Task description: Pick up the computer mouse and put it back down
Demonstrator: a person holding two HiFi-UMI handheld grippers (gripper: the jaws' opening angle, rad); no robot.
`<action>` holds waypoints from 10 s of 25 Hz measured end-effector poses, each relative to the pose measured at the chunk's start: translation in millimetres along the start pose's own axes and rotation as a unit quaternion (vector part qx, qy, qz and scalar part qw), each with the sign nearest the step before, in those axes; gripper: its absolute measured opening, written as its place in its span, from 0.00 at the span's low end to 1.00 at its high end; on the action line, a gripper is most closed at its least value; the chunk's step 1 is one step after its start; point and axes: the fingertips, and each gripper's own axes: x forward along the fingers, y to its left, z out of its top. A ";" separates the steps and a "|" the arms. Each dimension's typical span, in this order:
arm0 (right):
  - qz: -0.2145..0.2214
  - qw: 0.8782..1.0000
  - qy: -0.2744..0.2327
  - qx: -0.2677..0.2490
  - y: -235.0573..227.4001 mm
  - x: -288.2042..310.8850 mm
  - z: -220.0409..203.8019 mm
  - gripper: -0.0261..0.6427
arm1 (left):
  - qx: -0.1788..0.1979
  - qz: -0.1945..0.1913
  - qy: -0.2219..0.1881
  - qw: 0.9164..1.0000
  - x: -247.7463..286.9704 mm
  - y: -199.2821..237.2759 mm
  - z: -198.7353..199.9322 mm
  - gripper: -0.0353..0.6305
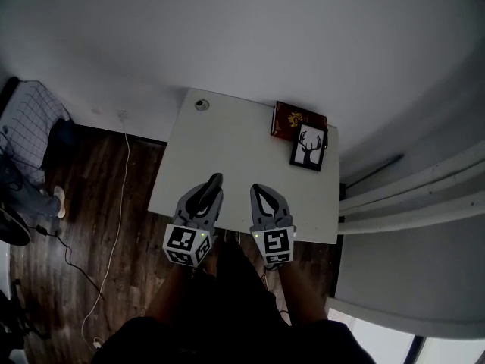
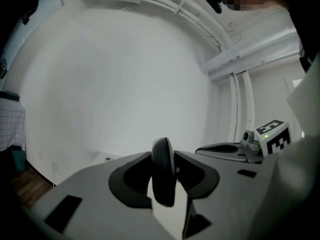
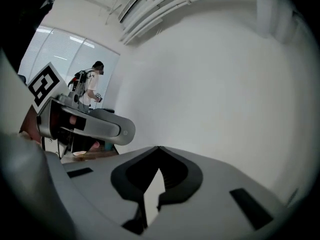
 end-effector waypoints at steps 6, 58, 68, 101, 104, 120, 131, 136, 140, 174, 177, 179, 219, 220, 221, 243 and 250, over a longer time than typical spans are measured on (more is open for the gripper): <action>-0.035 0.999 -0.006 0.031 17.5 -49.6 8.8 0.07 | -0.011 -0.007 -0.009 1.000 -32.0 -27.9 -2.0 0.25; 0.004 0.996 -0.036 0.077 -5.0 -203.0 -22.1 0.07 | 0.067 -0.012 -0.004 0.998 -73.4 -192.6 -39.8 0.25; -0.040 0.997 -0.006 0.062 3.4 -139.4 -7.6 0.07 | 0.053 -0.069 0.048 0.995 -51.9 -135.5 -32.3 0.25; -0.098 0.987 -0.010 0.126 -151.8 -129.4 -79.1 0.07 | -0.035 -0.121 0.175 0.976 97.9 -191.9 -101.8 0.25; -0.109 0.984 -0.002 0.138 -162.0 -131.2 -93.7 0.07 | -0.052 -0.142 0.196 0.969 115.4 -197.3 -122.1 0.25; -0.184 0.960 0.071 0.198 -224.3 -120.8 -163.3 0.07 | -0.051 -0.250 0.361 0.897 227.2 -203.4 -243.2 0.25; -0.207 0.951 0.102 0.206 -234.2 -119.0 -179.1 0.07 | -0.054 -0.306 0.393 0.866 272.0 -216.0 -263.8 0.25; -0.209 0.950 0.103 0.206 -239.1 -119.3 -176.8 0.07 | -0.077 -0.302 0.408 0.858 278.0 -215.1 -274.0 0.25; -0.208 0.951 0.107 0.205 -240.5 -121.2 -177.3 0.07 | -0.078 -0.293 0.422 0.854 278.6 -212.3 -280.8 0.25; -0.191 0.944 0.133 0.232 -240.5 -105.5 -214.8 0.07 | 0.046 -0.245 0.423 0.871 289.8 -200.1 -288.7 0.29; -0.189 0.940 0.143 0.245 -237.5 -97.7 -224.8 0.07 | 0.047 -0.242 0.419 0.874 292.0 -200.4 -287.4 0.32; -0.189 0.936 0.152 0.257 -235.8 -92.5 -232.6 0.07 | 0.046 -0.241 0.416 0.876 292.4 -200.3 -286.2 0.33; -0.159 0.915 0.204 0.308 -215.6 -67.0 -279.1 0.07 | 0.119 -0.211 0.401 0.883 300.7 -182.1 -285.8 0.56; -0.160 0.916 0.203 0.308 -216.7 -66.7 -278.5 0.07 | 0.122 -0.211 0.398 0.884 301.8 -182.4 -282.6 0.56; -0.160 0.916 0.201 0.308 -217.4 -66.7 -278.0 0.07 | 0.125 -0.210 0.395 0.886 301.8 -182.5 -279.4 0.56; -0.131 0.948 0.109 0.268 -195.6 -80.2 -208.1 0.07 | 0.115 -0.111 0.204 0.966 234.9 -192.3 -153.5 0.06; -0.121 0.956 0.090 0.250 -169.1 -89.8 -190.3 0.07 | 0.110 -0.080 0.183 0.974 195.0 -186.1 -136.5 0.06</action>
